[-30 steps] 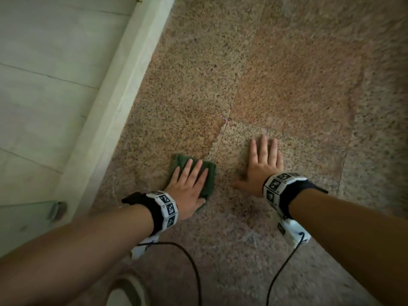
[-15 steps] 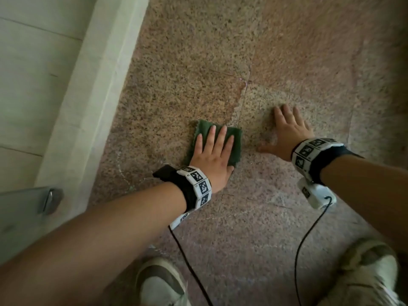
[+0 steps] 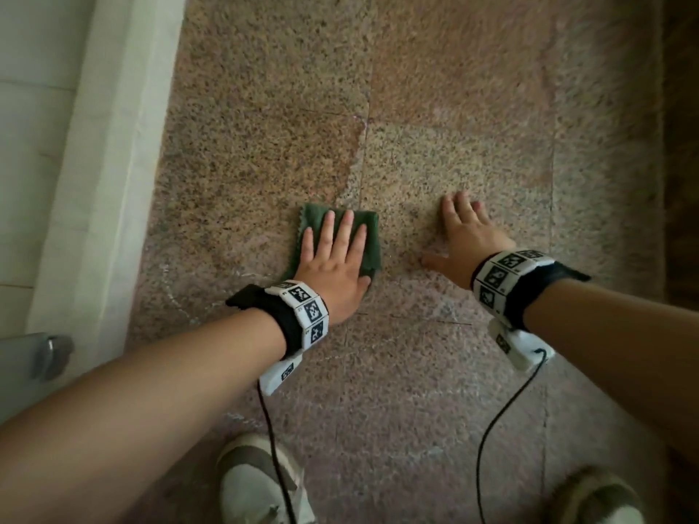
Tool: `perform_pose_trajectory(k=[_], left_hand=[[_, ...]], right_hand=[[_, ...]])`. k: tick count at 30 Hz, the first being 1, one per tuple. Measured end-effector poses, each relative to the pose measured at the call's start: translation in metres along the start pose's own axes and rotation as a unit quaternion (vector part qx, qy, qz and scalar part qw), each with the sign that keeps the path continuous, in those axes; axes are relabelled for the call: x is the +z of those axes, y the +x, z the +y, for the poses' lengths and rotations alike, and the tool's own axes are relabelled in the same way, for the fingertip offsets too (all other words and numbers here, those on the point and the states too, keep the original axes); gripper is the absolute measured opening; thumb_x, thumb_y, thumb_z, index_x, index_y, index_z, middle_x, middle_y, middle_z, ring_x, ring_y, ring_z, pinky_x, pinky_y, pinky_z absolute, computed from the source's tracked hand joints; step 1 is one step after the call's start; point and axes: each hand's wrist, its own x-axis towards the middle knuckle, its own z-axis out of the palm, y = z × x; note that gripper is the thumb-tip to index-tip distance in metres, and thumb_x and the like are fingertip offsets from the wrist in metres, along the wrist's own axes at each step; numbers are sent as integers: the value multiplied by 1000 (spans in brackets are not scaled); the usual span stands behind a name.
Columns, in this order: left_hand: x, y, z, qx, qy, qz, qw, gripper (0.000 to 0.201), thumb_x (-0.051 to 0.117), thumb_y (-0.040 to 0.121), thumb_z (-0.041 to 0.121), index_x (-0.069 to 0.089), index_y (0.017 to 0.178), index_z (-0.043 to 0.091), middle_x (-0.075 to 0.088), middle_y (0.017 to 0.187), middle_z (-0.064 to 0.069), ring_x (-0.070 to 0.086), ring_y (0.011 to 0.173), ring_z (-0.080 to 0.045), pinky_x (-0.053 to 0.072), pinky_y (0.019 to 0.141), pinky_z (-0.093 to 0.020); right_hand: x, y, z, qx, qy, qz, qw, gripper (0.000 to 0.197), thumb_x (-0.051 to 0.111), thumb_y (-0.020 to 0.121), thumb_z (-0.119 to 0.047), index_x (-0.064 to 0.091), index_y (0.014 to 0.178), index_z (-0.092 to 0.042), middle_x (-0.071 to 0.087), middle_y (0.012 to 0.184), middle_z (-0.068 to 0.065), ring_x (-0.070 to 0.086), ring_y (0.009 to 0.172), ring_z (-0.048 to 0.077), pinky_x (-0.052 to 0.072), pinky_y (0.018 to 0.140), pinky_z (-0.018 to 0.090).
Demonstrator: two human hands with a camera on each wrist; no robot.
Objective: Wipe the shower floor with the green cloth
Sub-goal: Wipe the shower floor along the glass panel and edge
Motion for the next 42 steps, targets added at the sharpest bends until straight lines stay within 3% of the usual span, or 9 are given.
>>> perform_pose_trajectory(k=[8,13,18,22,26,30,34,37,42], left_hand=[[43,-67,79,181,38,-99,978,74,29,102,49,-12,156,17,-27,160,-6,-29,145,-31,-17,116,-55],[47,-66,57,191,46,-53,979,72,30,101,51,-4,157,22,-16,163,-2,-21,148,-26,-14,119,-47],[35,-60,-18,-18,7,-1,1000,71,20,101,53,-15,155,23,-28,160,2,-25,147,-23,-5,121,-49],[42,-86,-109,-215,-47,21,975,73,23,100,51,-10,156,19,-23,162,-3,-20,149,-26,-4,121,-49],[45,-90,-121,-264,-71,28,962,76,27,100,49,-10,156,14,-22,162,-9,-19,148,-31,-2,120,-55],[44,-82,-54,-114,-36,2,993,80,27,99,51,-17,153,11,-28,159,-13,-25,145,-37,-6,117,-60],[52,-75,3,54,22,-19,998,78,34,98,52,-2,157,16,-18,163,-8,-20,147,-34,-5,118,-56],[48,-72,-13,66,17,2,998,73,32,100,52,-1,157,21,-13,164,-2,-17,149,-26,-8,119,-47],[31,-52,-74,-20,5,25,999,72,27,100,54,-5,157,23,-18,163,1,-19,149,-22,-5,121,-46]], right_hand=[[0,-3,4,-17,14,9,1000,102,53,89,-62,-14,155,-21,-18,162,3,-7,150,31,19,119,48],[7,0,8,-17,13,22,1000,104,54,87,-65,-14,155,-25,-18,162,-1,-8,150,28,22,117,49],[4,-2,7,-12,26,15,999,105,56,85,-66,-12,155,-26,-18,162,-1,-10,150,29,19,119,50],[11,-10,-13,-19,29,31,999,113,56,80,-72,-8,156,-19,-14,163,1,-8,149,32,14,120,50],[27,-20,-50,-50,12,6,999,120,54,77,-77,-13,155,-15,-23,161,3,-18,148,30,7,122,47],[41,-24,-68,-39,15,10,999,129,59,73,-76,-21,152,-13,-29,158,8,-24,146,33,1,119,49],[47,-23,-63,-49,29,37,998,130,63,72,-74,-19,152,-14,-26,159,7,-23,146,32,1,120,49],[47,-22,-65,-49,22,28,998,132,61,70,-77,-21,152,-13,-28,159,8,-23,146,33,0,120,49],[48,-22,-65,-46,20,27,998,133,58,69,-79,-24,150,-14,-31,158,8,-24,146,32,-1,121,47]])
